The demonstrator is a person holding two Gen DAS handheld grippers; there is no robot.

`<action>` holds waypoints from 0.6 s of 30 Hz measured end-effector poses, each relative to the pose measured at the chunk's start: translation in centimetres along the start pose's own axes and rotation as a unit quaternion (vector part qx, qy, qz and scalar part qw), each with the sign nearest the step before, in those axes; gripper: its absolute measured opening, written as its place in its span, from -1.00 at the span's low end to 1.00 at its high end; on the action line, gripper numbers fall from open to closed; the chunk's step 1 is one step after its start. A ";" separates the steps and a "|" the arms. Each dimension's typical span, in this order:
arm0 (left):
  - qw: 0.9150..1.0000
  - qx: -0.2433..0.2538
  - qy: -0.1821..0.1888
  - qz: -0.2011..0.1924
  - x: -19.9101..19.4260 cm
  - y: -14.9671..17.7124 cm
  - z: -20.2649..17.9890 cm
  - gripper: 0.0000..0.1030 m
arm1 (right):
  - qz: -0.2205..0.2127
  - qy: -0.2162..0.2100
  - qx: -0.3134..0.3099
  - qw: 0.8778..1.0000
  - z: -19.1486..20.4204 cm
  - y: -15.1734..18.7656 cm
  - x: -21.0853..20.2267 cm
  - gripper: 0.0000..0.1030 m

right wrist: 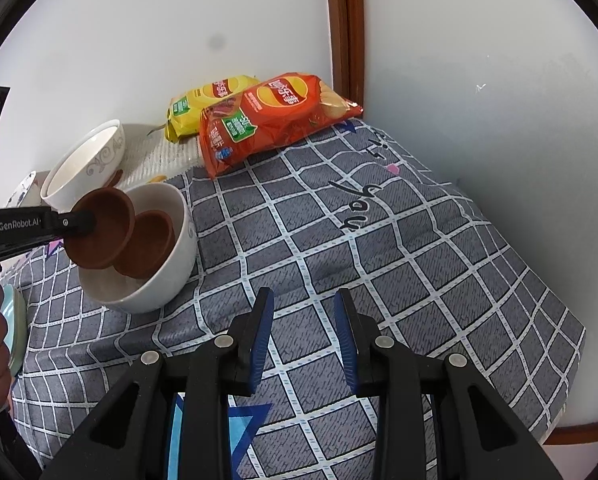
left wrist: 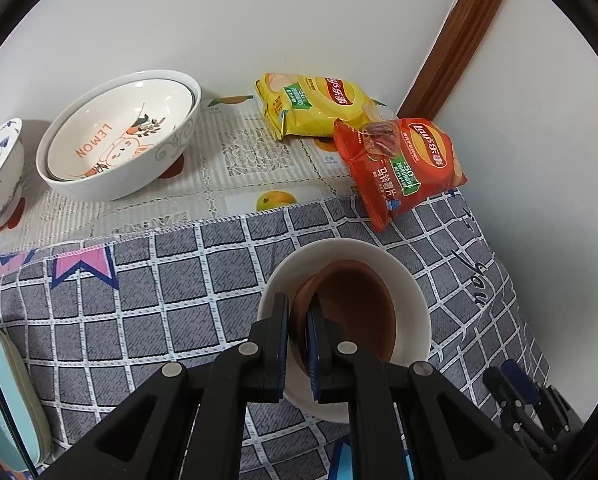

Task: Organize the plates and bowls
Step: 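Lower the left gripper's brown saucer into the white bowl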

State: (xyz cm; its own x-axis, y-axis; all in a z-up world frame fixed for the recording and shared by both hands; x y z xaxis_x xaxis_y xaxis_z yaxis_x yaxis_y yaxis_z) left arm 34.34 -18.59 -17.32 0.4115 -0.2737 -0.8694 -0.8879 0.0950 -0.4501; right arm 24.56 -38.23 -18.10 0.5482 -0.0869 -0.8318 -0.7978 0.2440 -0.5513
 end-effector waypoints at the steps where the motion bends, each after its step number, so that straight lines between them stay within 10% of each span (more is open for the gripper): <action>1: 1.000 0.000 0.001 0.000 0.1 0.0 0.0 -0.83 | 0.002 0.000 -0.001 1.000 0.0 0.1 0.1 -0.40; 18: 1.000 -0.011 0.013 0.015 2.5 0.0 -0.4 -0.83 | 0.012 -0.001 0.001 1.000 -0.1 0.3 1.3 -0.40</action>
State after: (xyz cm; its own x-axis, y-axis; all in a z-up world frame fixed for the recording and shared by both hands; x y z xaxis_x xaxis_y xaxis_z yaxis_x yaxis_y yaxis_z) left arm 35.30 -19.72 -19.44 0.3798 -0.2962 -0.8764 -0.9040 0.0824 -0.4196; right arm 25.05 -38.39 -19.36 0.5295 -0.0790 -0.8446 -0.8102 0.2481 -0.5311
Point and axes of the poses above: each gripper's, at about its wrist camera, not at the fingertips, and x roughly the way its jaws point, z to its left, y to its underside, the point moved 7 cm from there along x, roughly the way its jaws point, and after that the axes turned 1 degree about -x, right-handed, at the moved point
